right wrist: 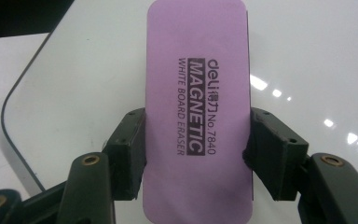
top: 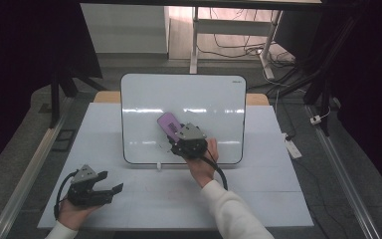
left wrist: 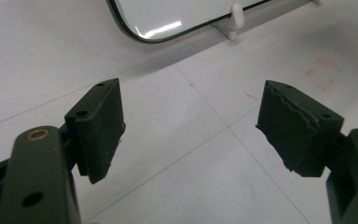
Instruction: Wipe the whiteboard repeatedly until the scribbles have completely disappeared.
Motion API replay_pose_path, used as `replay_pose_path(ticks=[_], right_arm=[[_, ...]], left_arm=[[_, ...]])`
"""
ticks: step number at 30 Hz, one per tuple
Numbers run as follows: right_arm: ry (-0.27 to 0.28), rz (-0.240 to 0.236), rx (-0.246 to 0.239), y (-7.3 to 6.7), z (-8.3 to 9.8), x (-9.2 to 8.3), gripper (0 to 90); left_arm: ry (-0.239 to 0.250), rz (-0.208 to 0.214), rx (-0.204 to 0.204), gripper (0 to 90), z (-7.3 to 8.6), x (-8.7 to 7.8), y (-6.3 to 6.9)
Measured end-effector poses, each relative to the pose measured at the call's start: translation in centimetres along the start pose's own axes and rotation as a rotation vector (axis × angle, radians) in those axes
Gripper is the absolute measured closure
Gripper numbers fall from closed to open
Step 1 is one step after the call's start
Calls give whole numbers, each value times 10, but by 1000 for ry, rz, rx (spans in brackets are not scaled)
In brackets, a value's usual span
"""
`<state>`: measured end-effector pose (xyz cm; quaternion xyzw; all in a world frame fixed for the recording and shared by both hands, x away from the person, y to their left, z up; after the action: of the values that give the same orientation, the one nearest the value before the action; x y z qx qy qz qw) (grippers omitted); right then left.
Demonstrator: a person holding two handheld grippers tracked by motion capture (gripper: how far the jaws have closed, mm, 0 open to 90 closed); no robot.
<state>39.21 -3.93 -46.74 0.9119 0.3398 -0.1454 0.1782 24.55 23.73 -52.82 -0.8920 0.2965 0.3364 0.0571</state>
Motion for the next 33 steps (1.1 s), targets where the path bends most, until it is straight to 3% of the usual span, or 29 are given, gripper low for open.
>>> replay_pose_path(ticks=[3,5,8,11,13,15,18,21,24,26,28,30,33], right_arm=[[-11,0,-5,-4,3,0,409],[-26,-50,-1,-18,9,4,409],[-62,-101,-98,-50,23,10,409],[-78,-119,-123,-63,32,11,410],[-83,-126,-109,-58,31,9,409],[-59,-92,-88,-46,25,7,409],[-16,-42,-39,-21,6,8,409],[6,-27,-26,-10,-12,13,408],[7,-39,-42,-16,-19,20,409],[-8,-82,-60,-31,-14,24,409],[-46,-129,-127,-53,-2,27,409],[-64,-149,-170,-66,8,27,409],[-71,-156,-171,-66,13,24,409]], left_arm=[[-3,0,2,235,0,1,1],[-3,-2,2,235,-1,1,1],[-3,-2,2,235,-1,1,1],[-3,-1,2,234,0,1,1],[-2,0,2,235,0,0,1],[0,-1,2,234,0,0,0],[0,0,-1,234,0,0,0],[0,1,3,234,0,0,0],[0,-1,-3,234,0,0,-1],[-2,-1,-4,234,0,0,-2],[1,1,-3,234,0,0,-1],[1,0,0,234,0,0,-1],[2,0,1,234,0,-1,0]])
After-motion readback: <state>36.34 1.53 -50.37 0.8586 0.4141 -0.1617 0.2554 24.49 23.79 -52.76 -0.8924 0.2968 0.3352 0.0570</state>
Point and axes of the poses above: each handheld gripper's, and its own axes: x roughly forward along the jaws, z roughly out of its underside, y roughly to its right, the point moved 3 cm from there along x, roughly forward along the jaws, and after that the axes turned 4 degrees about x, right-handed, at the moved point
